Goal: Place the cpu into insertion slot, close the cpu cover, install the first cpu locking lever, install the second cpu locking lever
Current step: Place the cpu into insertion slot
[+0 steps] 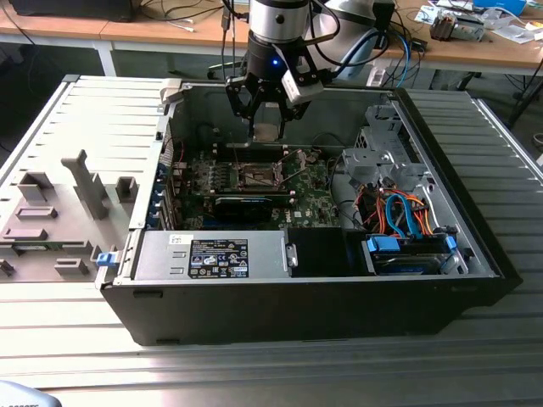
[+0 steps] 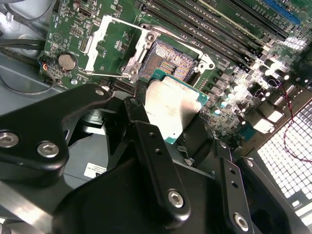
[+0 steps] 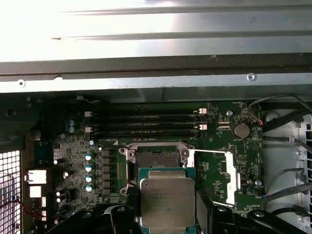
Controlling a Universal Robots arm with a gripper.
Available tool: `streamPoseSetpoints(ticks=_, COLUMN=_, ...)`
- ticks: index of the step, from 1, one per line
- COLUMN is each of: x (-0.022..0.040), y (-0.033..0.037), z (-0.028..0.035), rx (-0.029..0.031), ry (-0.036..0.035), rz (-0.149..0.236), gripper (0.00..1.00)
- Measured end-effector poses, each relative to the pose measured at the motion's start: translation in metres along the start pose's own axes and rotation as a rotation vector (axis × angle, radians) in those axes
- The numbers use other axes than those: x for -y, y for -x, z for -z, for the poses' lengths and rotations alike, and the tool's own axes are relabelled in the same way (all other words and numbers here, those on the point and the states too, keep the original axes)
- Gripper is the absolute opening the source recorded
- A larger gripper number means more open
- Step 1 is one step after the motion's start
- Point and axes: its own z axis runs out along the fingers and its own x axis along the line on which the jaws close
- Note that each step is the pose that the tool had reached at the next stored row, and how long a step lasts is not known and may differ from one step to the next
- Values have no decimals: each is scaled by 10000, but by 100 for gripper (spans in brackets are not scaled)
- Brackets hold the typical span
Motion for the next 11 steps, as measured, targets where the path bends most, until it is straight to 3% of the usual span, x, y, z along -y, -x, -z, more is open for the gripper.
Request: streamPoseSetpoints(ticks=11, x=0, y=0, z=-6, rx=5, ry=3, rz=-139, gripper=55)
